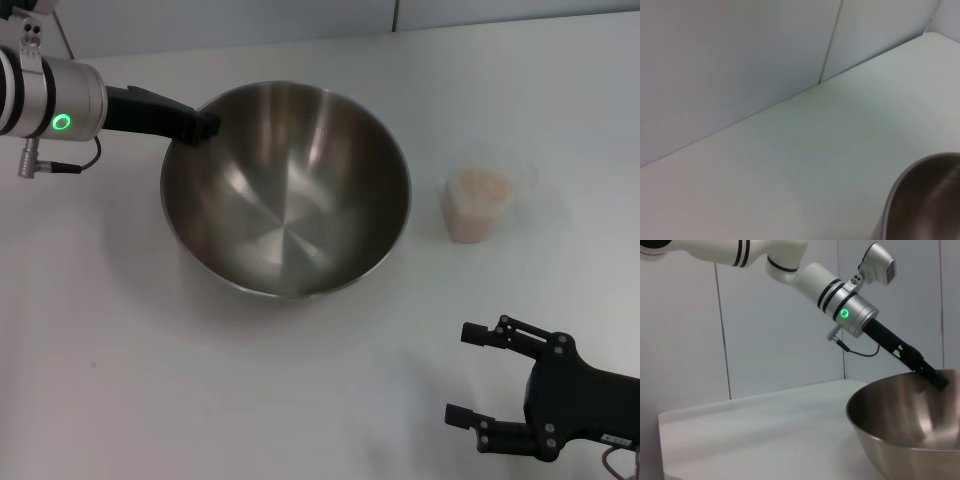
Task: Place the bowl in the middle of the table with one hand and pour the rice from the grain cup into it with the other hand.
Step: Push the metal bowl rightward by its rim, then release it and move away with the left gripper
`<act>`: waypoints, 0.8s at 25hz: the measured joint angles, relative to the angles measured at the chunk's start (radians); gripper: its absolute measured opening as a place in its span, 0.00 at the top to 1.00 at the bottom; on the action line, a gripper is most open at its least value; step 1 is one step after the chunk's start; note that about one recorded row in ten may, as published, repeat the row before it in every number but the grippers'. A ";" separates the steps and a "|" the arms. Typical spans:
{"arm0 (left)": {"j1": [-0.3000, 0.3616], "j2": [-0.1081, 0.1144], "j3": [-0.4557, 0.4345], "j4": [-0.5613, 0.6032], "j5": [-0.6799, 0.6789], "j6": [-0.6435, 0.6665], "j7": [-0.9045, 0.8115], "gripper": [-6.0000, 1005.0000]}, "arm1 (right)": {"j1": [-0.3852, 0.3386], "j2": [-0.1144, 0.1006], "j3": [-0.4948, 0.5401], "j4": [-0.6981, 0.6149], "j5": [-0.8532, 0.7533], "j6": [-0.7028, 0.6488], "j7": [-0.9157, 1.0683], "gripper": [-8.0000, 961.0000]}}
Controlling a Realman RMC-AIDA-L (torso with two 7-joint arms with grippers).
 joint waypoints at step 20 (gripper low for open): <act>0.378 -0.004 0.122 0.412 -0.393 0.057 0.322 0.63 | -0.002 0.000 0.048 0.017 0.007 0.020 0.000 0.13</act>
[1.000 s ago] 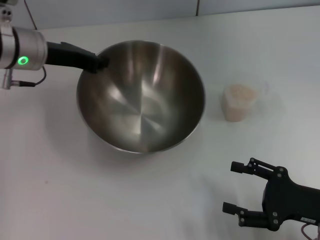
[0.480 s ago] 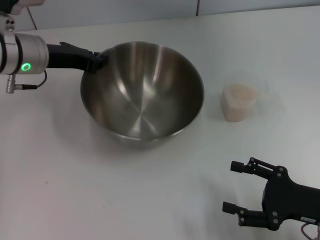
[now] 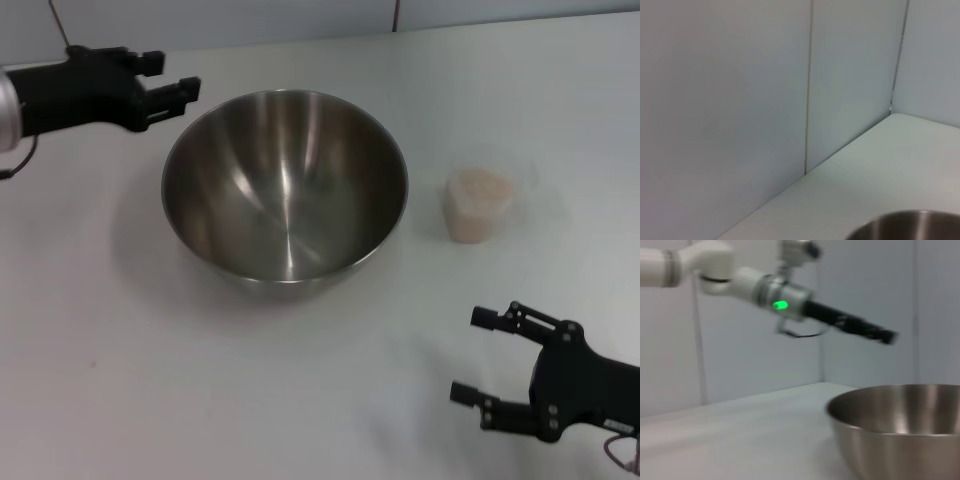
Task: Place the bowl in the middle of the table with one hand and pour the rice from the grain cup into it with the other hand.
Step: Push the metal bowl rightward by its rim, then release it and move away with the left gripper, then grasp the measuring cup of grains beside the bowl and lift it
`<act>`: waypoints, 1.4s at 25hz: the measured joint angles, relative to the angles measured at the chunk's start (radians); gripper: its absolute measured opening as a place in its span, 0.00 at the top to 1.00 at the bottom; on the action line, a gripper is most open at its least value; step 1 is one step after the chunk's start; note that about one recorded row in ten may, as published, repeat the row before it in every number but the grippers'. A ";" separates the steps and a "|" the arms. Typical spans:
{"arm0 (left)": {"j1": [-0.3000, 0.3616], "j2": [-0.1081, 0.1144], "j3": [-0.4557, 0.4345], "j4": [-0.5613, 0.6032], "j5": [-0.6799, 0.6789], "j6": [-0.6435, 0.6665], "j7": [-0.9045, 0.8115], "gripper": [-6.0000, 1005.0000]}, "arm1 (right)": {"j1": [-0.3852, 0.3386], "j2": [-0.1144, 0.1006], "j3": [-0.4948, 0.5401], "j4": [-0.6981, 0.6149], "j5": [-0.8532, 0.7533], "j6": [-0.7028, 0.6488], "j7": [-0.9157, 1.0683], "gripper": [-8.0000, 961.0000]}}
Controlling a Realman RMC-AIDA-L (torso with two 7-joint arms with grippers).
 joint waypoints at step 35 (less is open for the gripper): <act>0.296 0.002 0.011 0.012 -0.110 0.185 0.342 0.14 | 0.106 0.008 0.755 0.277 0.003 0.445 -0.317 0.13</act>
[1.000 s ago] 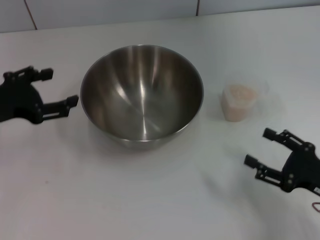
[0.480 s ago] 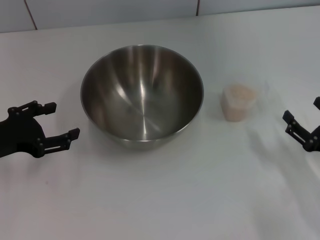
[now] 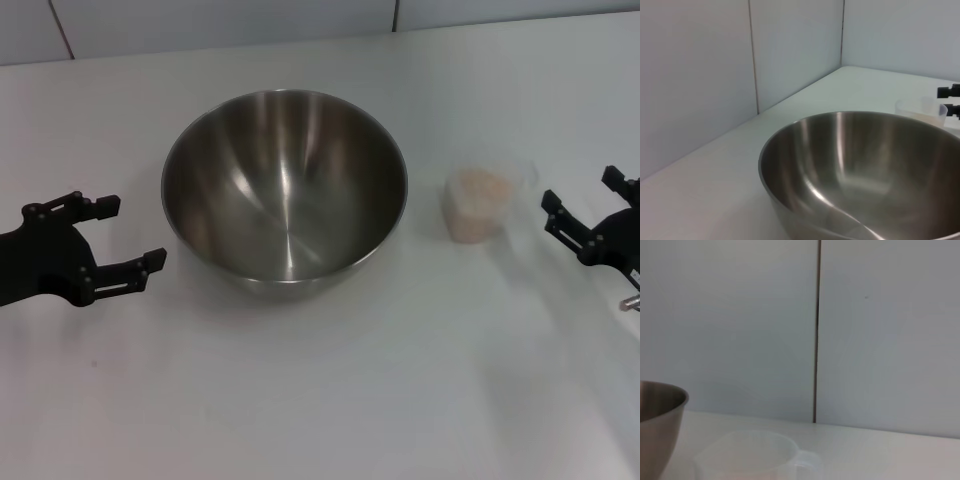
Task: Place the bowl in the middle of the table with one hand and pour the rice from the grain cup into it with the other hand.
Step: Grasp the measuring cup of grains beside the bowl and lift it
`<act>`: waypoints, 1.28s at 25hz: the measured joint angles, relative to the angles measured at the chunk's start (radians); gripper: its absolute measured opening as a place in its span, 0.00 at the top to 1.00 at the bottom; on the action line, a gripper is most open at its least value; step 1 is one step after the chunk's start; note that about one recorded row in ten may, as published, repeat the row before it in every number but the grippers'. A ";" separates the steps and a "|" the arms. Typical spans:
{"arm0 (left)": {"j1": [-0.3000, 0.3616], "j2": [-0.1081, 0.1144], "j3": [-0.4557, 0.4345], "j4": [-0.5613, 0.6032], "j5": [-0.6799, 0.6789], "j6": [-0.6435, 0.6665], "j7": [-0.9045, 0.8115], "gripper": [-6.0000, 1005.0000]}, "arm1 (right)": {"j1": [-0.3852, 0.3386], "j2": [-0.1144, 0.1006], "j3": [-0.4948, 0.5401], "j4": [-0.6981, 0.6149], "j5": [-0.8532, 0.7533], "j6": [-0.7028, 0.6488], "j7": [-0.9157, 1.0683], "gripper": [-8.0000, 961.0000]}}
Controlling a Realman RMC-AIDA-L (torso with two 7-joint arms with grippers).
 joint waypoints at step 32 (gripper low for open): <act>-0.016 0.002 0.001 -0.013 0.001 0.011 -0.001 0.14 | 0.113 0.000 0.051 0.040 -0.002 0.120 -0.023 0.21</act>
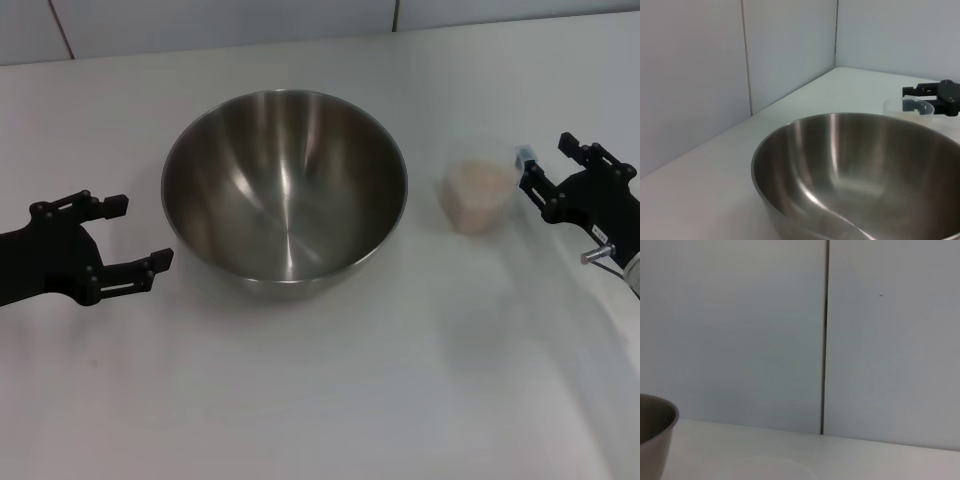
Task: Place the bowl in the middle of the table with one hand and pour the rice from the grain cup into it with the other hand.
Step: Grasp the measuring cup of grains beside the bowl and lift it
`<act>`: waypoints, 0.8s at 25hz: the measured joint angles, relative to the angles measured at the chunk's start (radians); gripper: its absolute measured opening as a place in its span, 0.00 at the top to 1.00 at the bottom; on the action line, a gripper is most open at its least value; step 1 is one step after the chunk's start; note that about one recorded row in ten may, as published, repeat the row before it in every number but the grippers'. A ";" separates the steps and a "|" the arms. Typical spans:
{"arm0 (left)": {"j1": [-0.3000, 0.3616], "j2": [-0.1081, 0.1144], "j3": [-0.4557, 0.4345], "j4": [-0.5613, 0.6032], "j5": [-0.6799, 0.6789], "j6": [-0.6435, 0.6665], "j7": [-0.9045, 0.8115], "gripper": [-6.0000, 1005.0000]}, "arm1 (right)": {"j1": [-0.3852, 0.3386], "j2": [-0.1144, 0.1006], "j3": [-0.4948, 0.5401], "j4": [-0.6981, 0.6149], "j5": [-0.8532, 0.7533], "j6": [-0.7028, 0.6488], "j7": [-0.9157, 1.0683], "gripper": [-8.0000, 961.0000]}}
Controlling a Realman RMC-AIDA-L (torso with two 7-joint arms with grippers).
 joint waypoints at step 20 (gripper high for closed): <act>-0.007 -0.003 0.002 0.000 -0.001 0.010 -0.002 0.14 | -0.022 0.001 0.080 0.069 0.002 -0.118 -0.161 0.92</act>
